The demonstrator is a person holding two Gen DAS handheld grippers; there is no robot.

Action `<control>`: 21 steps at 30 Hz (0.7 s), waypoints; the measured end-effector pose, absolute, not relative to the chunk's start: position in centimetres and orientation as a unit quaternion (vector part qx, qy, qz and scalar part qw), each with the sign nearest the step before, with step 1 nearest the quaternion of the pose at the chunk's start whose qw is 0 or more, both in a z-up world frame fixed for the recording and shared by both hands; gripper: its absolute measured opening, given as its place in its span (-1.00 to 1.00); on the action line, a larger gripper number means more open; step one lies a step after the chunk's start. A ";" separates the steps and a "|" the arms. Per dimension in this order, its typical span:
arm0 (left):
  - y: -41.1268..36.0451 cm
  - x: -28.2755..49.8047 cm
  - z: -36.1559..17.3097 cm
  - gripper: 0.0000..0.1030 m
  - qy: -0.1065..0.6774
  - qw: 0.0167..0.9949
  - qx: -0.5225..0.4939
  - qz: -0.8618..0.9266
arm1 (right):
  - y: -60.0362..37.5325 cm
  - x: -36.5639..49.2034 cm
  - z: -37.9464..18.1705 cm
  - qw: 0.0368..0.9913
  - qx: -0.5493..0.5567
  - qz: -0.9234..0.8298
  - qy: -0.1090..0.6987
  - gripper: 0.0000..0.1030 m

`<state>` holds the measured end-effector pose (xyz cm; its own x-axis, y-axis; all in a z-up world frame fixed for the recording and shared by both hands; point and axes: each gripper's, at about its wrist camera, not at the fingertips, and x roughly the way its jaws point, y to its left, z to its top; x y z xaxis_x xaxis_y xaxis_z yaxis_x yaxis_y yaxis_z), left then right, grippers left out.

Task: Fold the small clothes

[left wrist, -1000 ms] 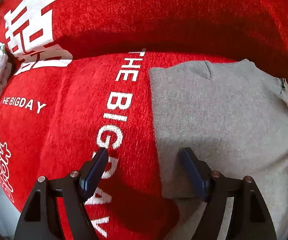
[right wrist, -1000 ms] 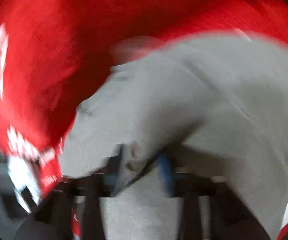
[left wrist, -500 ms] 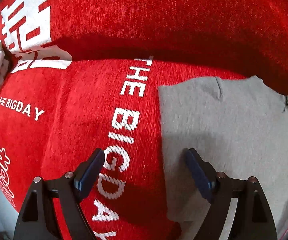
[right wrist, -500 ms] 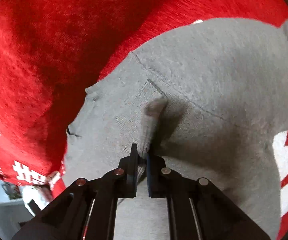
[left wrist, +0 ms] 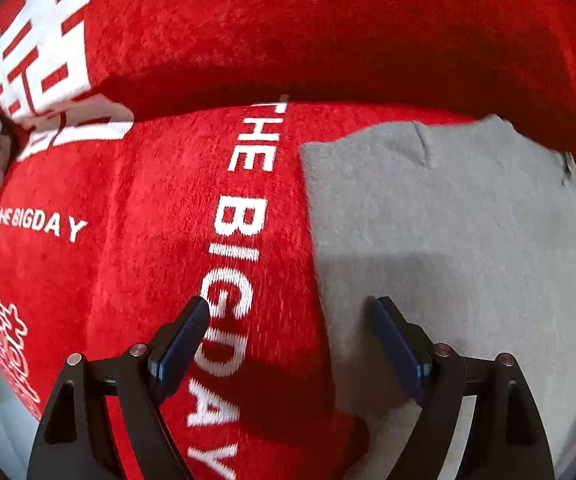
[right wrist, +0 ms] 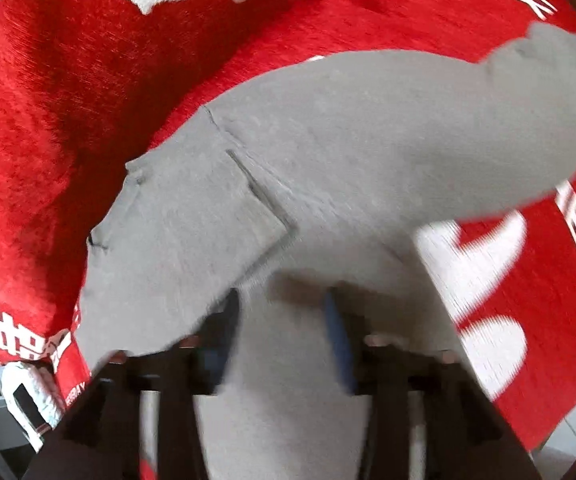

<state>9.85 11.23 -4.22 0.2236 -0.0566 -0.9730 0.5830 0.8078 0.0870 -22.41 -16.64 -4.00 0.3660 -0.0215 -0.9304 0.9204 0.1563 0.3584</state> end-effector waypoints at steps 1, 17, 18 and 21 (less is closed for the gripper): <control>11.2 9.3 -3.8 0.65 0.584 0.746 0.232 -0.222 | -16.2 -23.0 -3.7 0.633 0.533 -0.371 0.421 0.12; 8.8 -1.6 -1.5 0.65 0.585 0.688 0.274 -0.330 | -10.3 -26.5 -4.8 0.610 0.574 -0.337 0.430 0.34; 8.5 -2.1 -1.5 0.65 0.583 0.687 0.278 -0.332 | -10.6 -26.7 -4.9 0.610 0.576 -0.334 0.429 0.34; 7.3 -3.7 -1.8 1.00 0.580 0.683 0.292 -0.335 | -12.0 -27.1 -4.9 0.614 0.580 -0.320 0.429 0.34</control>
<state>-3.67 7.30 -1.80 0.1030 -0.1186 -0.9876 0.7965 0.6045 0.0105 -27.13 -11.98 -4.91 0.4263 0.1044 -0.8985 0.8911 0.1225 0.4370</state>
